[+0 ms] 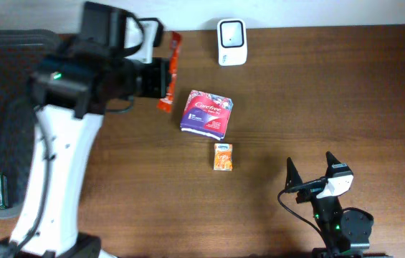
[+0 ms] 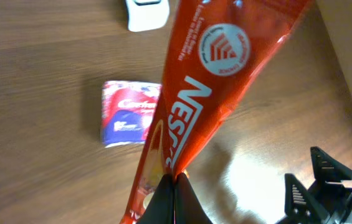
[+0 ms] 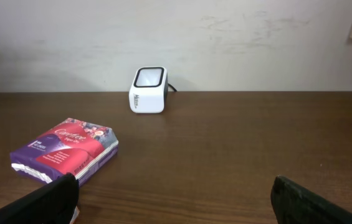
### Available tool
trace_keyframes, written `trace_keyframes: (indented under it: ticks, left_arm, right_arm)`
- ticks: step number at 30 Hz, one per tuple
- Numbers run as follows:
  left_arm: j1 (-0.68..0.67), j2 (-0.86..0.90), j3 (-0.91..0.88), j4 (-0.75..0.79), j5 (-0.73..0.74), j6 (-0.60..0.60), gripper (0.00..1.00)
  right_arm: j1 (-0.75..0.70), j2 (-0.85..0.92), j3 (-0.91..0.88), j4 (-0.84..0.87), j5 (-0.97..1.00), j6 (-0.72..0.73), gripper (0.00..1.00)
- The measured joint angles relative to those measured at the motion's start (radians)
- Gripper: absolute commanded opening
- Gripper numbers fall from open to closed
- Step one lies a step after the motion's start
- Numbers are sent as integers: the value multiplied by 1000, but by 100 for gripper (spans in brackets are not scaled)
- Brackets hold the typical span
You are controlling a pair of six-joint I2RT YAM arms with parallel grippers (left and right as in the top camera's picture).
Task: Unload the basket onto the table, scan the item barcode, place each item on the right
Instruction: 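Pick the red Nescafe stick from the basket with the left gripper, set it down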
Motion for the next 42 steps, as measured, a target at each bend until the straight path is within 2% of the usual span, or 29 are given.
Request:
trace_keyframes:
  ticks: [1, 6, 8, 9, 10, 13, 17, 18, 20, 21, 22, 23, 24, 25, 31, 35, 39, 42]
  left_arm:
    - [-77, 89, 0, 29, -6, -33, 0]
    - [-281, 397, 1, 113, -14, -108, 0]
    - [-321, 484, -1, 127, -15, -122, 0]
    - [-335, 516, -1, 140, -16, -127, 22]
    - [-341, 528, -1, 147, -16, -140, 31]
    - [-346, 551, -1, 159, -15, -173, 41]
    - [-345, 567, 11, 132, -15, -176, 40]
    - [-342, 574, 45, 84, -15, -175, 45]
    - [-312, 587, 223, -47, -15, -145, 50]
    - [-292, 600, 347, -156, -26, -131, 57]
    - [-245, 591, 533, -239, -55, -116, 68]
    - [-216, 581, 616, -296, -77, -114, 75]
    - [-159, 575, 766, -362, -105, -91, 96]
    - [-129, 563, 796, -363, -113, -87, 99]
    - [166, 419, 794, -367, -144, -72, 99]
    - [394, 251, 611, -367, -256, -73, 99]
    - [772, 241, 534, -366, -298, -112, 99]
    - [887, 235, 436, -367, -332, -121, 99]
  right_arm:
    - [0, 0, 0, 0, 0, 0, 98]
    - [0, 0, 0, 0, 0, 0, 98]
    - [0, 0, 0, 0, 0, 0, 98]
    - [0, 0, 0, 0, 0, 0, 99]
    - [0, 0, 0, 0, 0, 1, 98]
    - [0, 0, 0, 0, 0, 0, 98]
    - [0, 0, 0, 0, 0, 0, 98]
    - [0, 0, 0, 0, 0, 0, 98]
    - [0, 0, 0, 0, 0, 0, 98]
    - [0, 0, 0, 0, 0, 0, 98]
    - [0, 0, 0, 0, 0, 0, 98]
    - [0, 0, 0, 0, 0, 0, 98]
    - [0, 0, 0, 0, 0, 0, 98]
    - [0, 0, 0, 0, 0, 0, 98]
    - [0, 0, 0, 0, 0, 1, 98]
    - [0, 0, 0, 0, 0, 0, 98]
    - [0, 0, 0, 0, 0, 0, 98]
    - [0, 0, 0, 0, 0, 0, 98]
